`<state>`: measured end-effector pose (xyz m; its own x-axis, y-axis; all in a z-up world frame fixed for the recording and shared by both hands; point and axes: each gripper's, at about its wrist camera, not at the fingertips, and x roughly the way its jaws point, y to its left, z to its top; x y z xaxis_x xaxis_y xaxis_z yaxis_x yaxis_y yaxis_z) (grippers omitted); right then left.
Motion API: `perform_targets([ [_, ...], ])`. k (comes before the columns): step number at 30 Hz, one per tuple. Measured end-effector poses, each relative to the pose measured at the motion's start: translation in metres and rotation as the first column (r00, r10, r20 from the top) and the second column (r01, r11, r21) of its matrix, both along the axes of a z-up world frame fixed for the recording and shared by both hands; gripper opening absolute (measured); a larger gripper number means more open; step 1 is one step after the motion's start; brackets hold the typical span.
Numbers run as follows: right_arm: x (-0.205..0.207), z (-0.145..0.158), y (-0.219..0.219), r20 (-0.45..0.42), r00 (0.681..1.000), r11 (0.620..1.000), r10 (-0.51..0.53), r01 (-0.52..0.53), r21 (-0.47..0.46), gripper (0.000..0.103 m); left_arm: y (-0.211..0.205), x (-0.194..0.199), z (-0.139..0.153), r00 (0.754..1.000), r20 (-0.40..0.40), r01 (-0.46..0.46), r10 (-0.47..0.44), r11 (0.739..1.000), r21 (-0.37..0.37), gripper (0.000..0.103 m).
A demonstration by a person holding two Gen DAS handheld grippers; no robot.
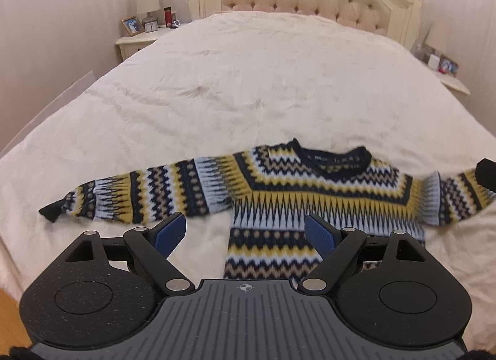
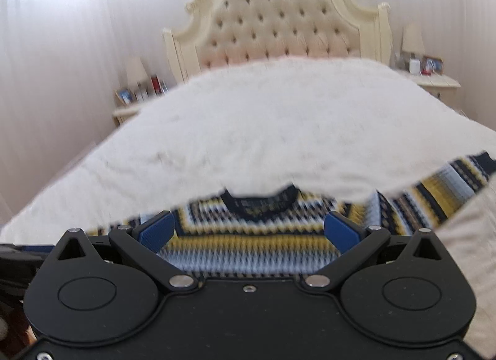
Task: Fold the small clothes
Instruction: 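Move the left gripper to the dark sleeve cuff and close on it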
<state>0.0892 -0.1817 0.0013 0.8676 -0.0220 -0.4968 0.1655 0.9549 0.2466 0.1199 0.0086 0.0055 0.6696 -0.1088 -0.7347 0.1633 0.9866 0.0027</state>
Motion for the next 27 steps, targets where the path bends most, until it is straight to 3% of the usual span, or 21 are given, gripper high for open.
perform_targets([
  [3,0.012,-0.001,0.003,0.036,0.999,1.000,0.022,-0.023,0.019,0.103,0.012,0.015,-0.007,1.000,-0.003,0.020,-0.020,0.998,-0.058,0.084],
  [8,0.036,-0.007,0.015,0.009,1.000,1.000,0.026,-0.026,0.002,0.103,0.042,0.041,-0.021,1.000,-0.013,0.024,-0.027,0.985,-0.170,0.084],
  [13,0.054,-0.011,0.023,0.013,0.999,0.999,0.037,-0.037,0.023,0.103,0.079,0.069,-0.040,0.999,-0.029,-0.018,0.012,0.976,-0.218,0.085],
  [19,0.080,-0.019,0.035,-0.002,0.993,0.992,0.120,-0.120,0.034,0.103,0.144,0.102,-0.071,0.984,-0.104,-0.169,0.146,0.948,-0.269,0.085],
  [27,0.115,-0.035,0.052,-0.096,0.982,0.986,0.163,-0.157,0.062,0.103,0.232,0.127,-0.104,0.921,-0.125,-0.388,0.369,0.893,-0.226,0.085],
])
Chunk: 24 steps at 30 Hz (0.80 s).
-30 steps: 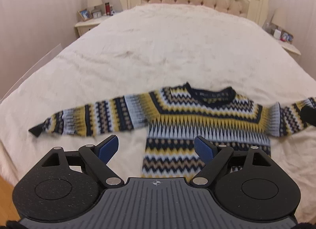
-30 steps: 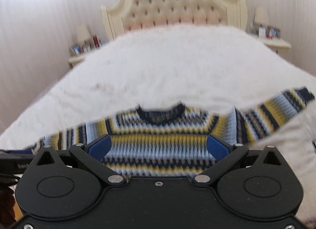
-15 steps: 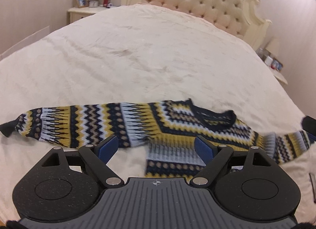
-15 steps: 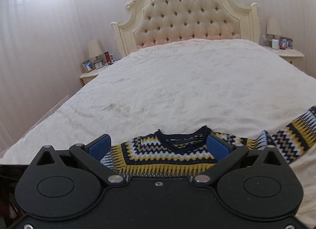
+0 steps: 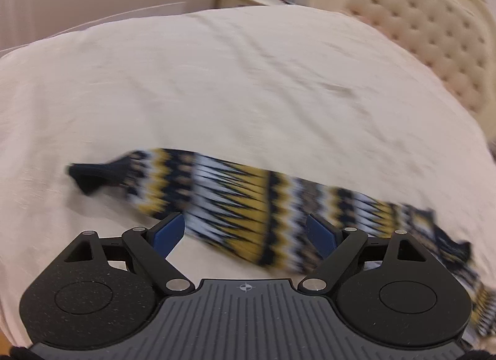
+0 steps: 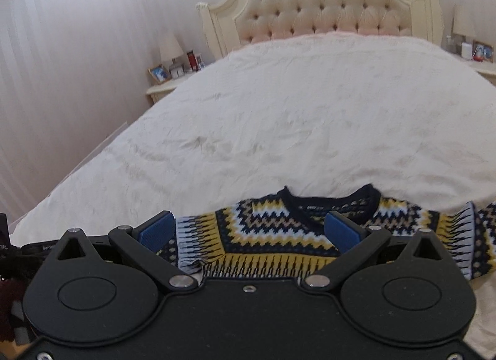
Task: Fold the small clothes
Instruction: 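Move the left gripper to the dark sleeve cuff and close on it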
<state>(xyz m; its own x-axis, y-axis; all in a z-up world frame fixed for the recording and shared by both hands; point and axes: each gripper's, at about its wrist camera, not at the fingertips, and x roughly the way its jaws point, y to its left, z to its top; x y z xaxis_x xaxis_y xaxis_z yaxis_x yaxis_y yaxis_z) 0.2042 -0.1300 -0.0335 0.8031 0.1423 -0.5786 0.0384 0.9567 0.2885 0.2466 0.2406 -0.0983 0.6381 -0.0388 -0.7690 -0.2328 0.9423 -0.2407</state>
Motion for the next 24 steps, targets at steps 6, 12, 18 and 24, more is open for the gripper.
perform_targets([
  [6,0.022,-0.012,0.010,-0.074,0.997,1.000,0.015,-0.014,0.012,0.103,0.041,0.016,-0.016,0.998,-0.021,-0.050,0.051,0.998,0.037,0.085],
  [12,0.041,-0.021,0.019,-0.133,0.991,1.000,0.016,-0.013,0.022,0.103,0.074,0.027,-0.032,0.994,-0.023,-0.103,0.103,0.995,0.007,0.085],
  [18,0.050,-0.023,0.034,-0.151,0.988,0.999,0.046,-0.046,0.002,0.103,0.093,0.032,-0.054,0.987,-0.065,-0.154,0.146,0.980,-0.128,0.084],
  [24,0.046,-0.024,0.041,-0.166,0.983,0.997,0.074,-0.076,-0.005,0.103,0.111,0.035,-0.063,0.970,-0.098,-0.240,0.225,0.952,-0.193,0.046],
])
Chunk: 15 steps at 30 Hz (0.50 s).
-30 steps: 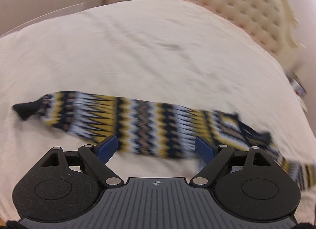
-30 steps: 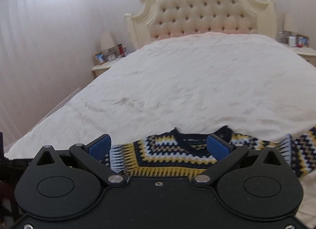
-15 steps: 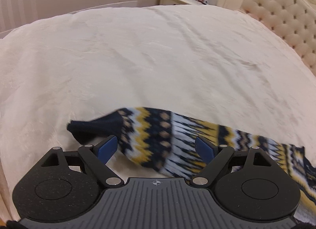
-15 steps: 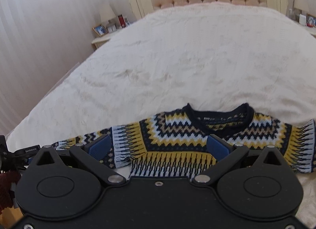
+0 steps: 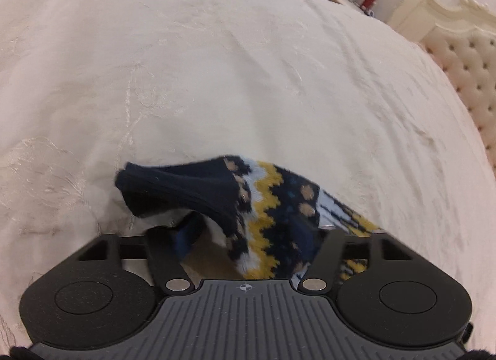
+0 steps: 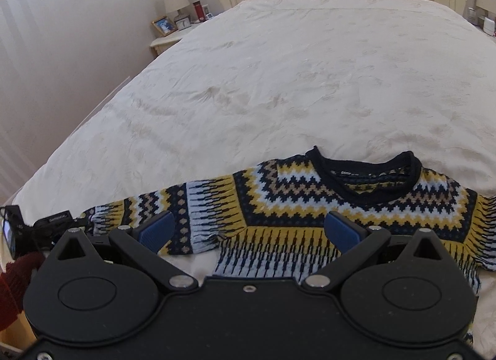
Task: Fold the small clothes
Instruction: 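Move the left gripper to the dark sleeve cuff and close on it, then lift the gripped sleeve cuff up off the bed with the left gripper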
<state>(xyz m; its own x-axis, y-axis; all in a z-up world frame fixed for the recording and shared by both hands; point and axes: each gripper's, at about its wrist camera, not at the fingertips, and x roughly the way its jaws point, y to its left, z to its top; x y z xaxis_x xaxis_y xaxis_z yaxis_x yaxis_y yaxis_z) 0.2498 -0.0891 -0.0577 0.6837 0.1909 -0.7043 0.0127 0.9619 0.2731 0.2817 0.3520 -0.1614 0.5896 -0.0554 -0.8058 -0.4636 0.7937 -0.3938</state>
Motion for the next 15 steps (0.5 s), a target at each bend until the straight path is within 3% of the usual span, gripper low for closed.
perform_targets([
  [1,-0.002,-0.001,0.001,-0.003,1.000,1.000,0.003,-0.003,-0.002,0.103,0.003,-0.002,0.003,1.000,0.026,0.001,-0.001,1.000,-0.007,0.028],
  [2,-0.003,-0.002,0.000,-0.007,1.000,1.000,0.005,-0.005,-0.002,0.103,0.004,-0.003,0.005,0.999,0.049,0.002,-0.002,1.000,-0.005,0.016],
  [10,-0.019,-0.010,-0.007,-0.025,1.000,0.999,0.011,-0.010,0.040,0.103,-0.025,-0.011,0.068,0.978,0.176,0.093,-0.112,0.989,0.116,0.014],
  [15,-0.028,-0.014,-0.020,-0.020,1.000,0.998,0.019,-0.017,0.068,0.103,-0.073,-0.007,0.114,0.938,0.251,0.195,-0.239,0.962,0.189,0.014],
])
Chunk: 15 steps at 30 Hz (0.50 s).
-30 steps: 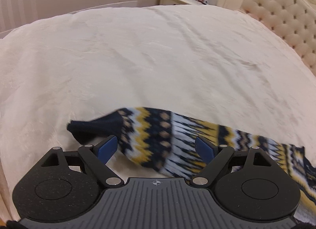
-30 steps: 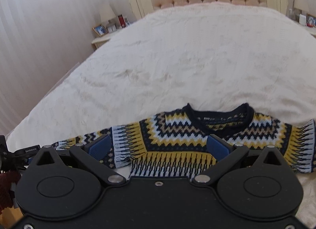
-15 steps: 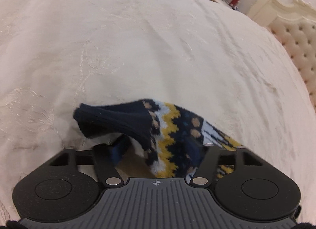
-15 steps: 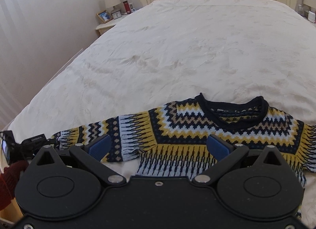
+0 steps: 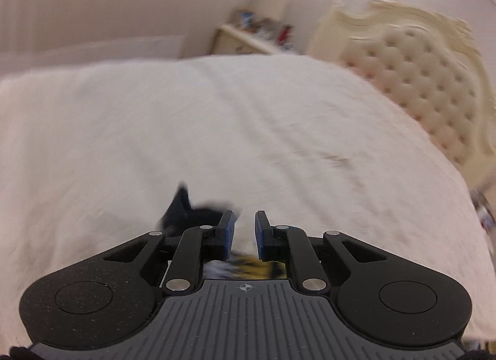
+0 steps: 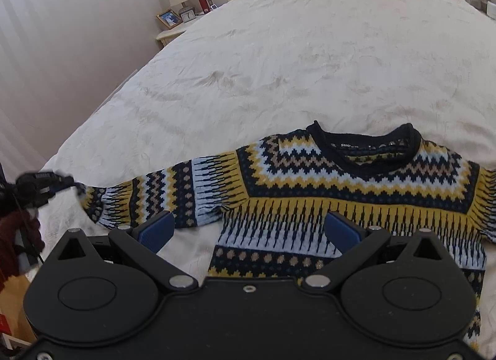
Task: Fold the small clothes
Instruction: 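Lift the gripped sleeve cuff up off the bed with the left gripper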
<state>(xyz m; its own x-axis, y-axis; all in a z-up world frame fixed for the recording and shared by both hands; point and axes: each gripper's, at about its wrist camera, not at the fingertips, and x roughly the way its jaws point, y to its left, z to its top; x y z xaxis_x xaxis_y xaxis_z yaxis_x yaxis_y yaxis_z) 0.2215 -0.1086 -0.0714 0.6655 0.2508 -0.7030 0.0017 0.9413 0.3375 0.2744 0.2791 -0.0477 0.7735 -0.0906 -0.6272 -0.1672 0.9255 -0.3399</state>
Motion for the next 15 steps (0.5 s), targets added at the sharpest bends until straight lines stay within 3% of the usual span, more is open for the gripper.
perform_targets([
  [3,-0.006,-0.002,-0.013,0.008,1.000,1.000,-0.001,0.000,0.022,0.103,-0.034,0.004,0.017,0.997,0.026,0.066,-0.067,0.997,0.039,0.015],
  [6,-0.010,-0.005,-0.029,0.008,1.000,0.999,0.004,-0.004,0.043,0.103,-0.063,0.004,0.019,0.997,0.016,0.077,-0.078,0.993,0.088,0.018],
  [8,-0.012,-0.006,-0.038,0.012,1.000,0.999,0.003,-0.003,0.050,0.103,-0.077,0.002,0.012,0.996,-0.003,0.093,-0.093,0.986,0.140,0.041],
  [10,-0.013,-0.008,-0.047,0.009,1.000,0.998,-0.006,0.005,0.060,0.103,-0.084,0.004,0.003,0.994,-0.030,0.107,-0.103,0.972,0.207,0.056],
  [13,-0.011,-0.010,-0.053,-0.009,1.000,0.997,-0.010,0.011,0.076,0.103,-0.088,0.000,-0.012,0.990,-0.088,0.133,-0.112,0.950,0.282,0.067],
  [15,-0.011,-0.009,-0.053,-0.008,1.000,0.997,-0.005,0.006,0.076,0.103,-0.085,0.000,-0.024,0.987,-0.123,0.134,-0.099,0.937,0.323,0.067],
])
